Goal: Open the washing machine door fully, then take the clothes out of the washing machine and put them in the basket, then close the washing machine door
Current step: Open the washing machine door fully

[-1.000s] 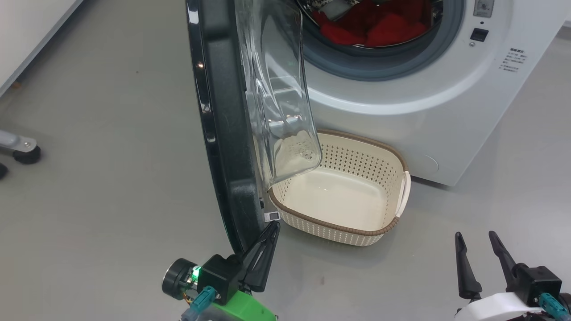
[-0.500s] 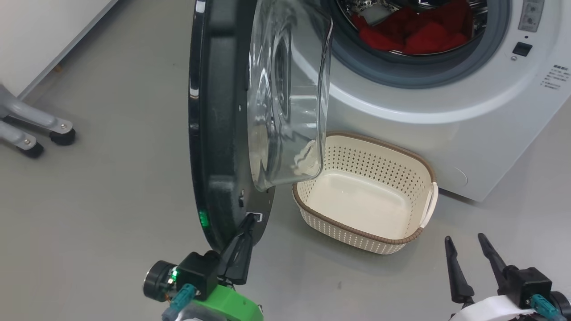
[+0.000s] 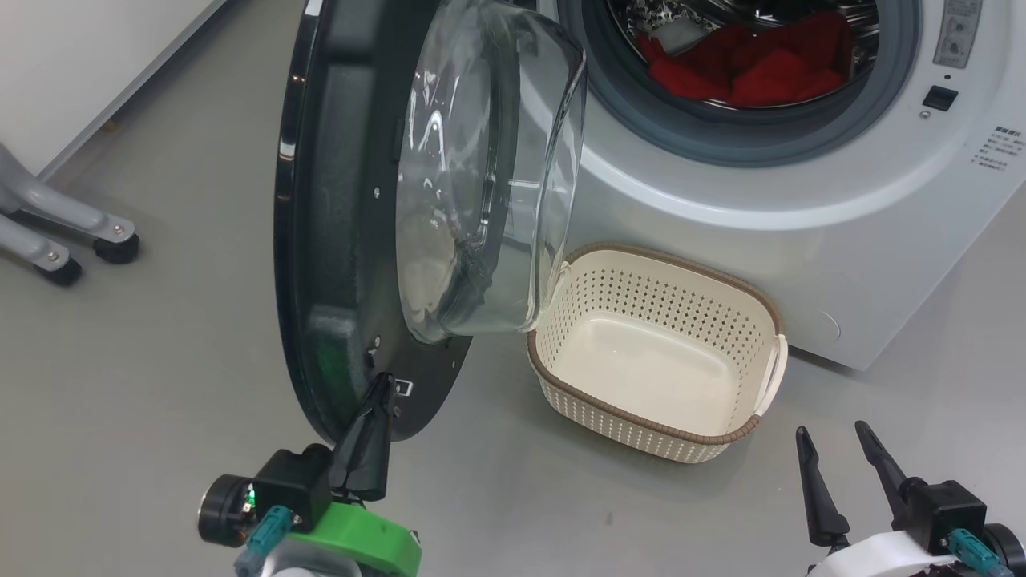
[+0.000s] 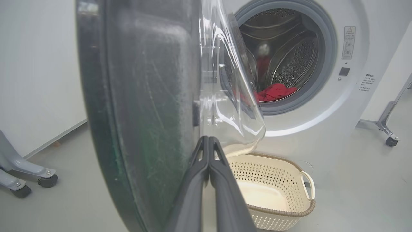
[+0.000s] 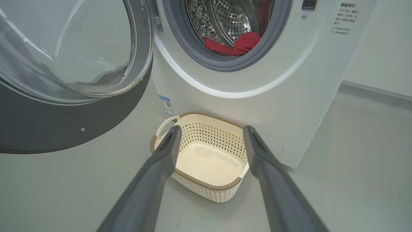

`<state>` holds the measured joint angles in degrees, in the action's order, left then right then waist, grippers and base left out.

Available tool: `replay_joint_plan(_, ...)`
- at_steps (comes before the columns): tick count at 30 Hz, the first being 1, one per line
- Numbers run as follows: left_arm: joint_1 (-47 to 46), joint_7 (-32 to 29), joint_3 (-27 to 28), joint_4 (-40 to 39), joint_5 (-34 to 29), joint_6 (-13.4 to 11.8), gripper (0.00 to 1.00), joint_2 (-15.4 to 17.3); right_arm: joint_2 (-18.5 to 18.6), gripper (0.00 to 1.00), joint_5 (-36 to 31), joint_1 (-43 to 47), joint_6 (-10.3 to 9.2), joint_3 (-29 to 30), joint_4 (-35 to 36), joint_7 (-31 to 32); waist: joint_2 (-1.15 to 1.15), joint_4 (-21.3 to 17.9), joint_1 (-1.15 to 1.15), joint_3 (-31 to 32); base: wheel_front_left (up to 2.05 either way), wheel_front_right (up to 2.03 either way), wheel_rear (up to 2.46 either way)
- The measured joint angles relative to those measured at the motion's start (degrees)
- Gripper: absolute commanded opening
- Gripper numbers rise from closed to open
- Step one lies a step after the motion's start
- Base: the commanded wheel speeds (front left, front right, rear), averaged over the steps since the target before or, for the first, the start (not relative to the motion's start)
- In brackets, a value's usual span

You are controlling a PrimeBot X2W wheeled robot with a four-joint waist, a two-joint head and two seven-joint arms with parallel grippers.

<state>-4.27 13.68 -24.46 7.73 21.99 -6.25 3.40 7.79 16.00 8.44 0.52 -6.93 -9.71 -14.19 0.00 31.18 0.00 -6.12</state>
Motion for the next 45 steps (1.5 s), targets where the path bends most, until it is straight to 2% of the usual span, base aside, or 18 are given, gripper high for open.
replay_joint_plan(13, 0.2, 0.1, 8.5, 1.2, 0.0, 0.0, 0.0, 2.6, -0.1, 1.0, -0.4, 0.0, -0.01, 0.2, -0.1, 0.0, 0.0, -0.2, 0.0, 0.1, 0.0, 0.0, 0.0)
replay_joint_plan(21, 0.2, 0.5, 15.1, 3.4, 0.2, 0.0, 0.0, 2.8, -0.1, 1.0, -0.6, 0.0, -0.07, 0.4, 0.3, 0.0, 0.0, -0.7, 0.0, 0.0, 0.0, 0.0, 0.0)
replay_joint_plan(32, 0.1, 0.5, 22.4, 5.2, 0.2, -0.6, 0.0, 4.7, 0.0, 1.0, -1.1, -0.8, 0.0, 0.1, 0.9, 0.0, 0.0, -4.2, 0.0, -0.8, 0.0, 0.0, 0.0)
replay_joint_plan(45, -2.4, 0.8, 29.8, 7.7, 0.7, -0.6, 0.0, 4.5, 0.7, 1.0, -1.1, -2.3, 0.38, 0.7, 1.6, 0.0, 0.0, -8.7, 0.0, -3.6, 0.0, 0.0, 0.0)
